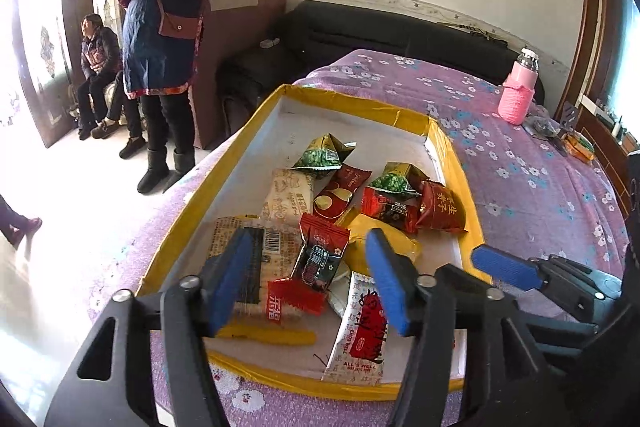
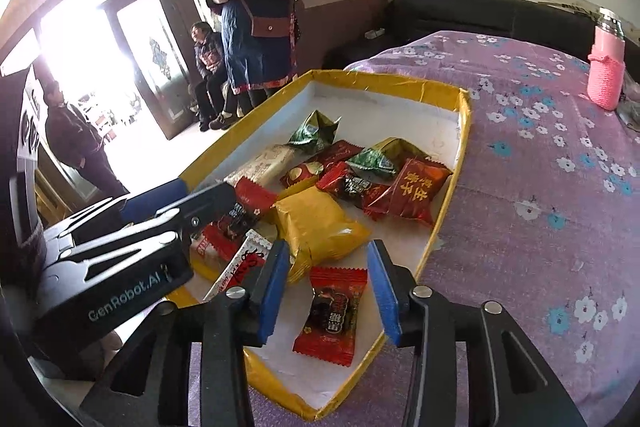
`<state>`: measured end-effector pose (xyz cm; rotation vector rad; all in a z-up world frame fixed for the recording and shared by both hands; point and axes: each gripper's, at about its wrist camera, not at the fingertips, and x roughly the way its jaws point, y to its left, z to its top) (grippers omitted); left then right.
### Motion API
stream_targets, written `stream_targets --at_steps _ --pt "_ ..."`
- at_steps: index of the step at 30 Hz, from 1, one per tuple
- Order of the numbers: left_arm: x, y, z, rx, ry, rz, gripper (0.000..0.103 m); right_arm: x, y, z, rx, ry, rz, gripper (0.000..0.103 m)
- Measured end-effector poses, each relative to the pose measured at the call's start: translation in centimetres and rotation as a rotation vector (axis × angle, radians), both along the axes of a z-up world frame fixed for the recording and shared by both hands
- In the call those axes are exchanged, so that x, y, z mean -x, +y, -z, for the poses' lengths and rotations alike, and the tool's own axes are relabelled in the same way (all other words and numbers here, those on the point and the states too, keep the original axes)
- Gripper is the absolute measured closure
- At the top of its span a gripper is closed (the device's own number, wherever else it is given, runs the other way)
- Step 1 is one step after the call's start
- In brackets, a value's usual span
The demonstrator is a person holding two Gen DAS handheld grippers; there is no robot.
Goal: Organize snacks
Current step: 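Open both tools to drop the red candies into the tray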
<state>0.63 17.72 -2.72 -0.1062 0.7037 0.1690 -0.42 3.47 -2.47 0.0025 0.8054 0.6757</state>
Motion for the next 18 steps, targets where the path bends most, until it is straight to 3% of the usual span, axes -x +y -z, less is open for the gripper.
stream_targets --at_steps 3,12,18 --pt "0.3 -0.4 -0.3 -0.012 -0.012 -0.006 0.03 0.3 -0.8 -0.5 -0.011 -0.005 0.014 0.057" --pt "1.2 -2.4 -1.2 -0.025 -0.03 0.012 0.026 2.4 -4.7 -2.1 -0.012 -0.089 0.072 0.046" --pt "1.6 -4.2 -1.6 -0.028 -0.028 0.038 0.024 3.3 -7.1 -2.0 -0.011 -0.094 0.103 0.042"
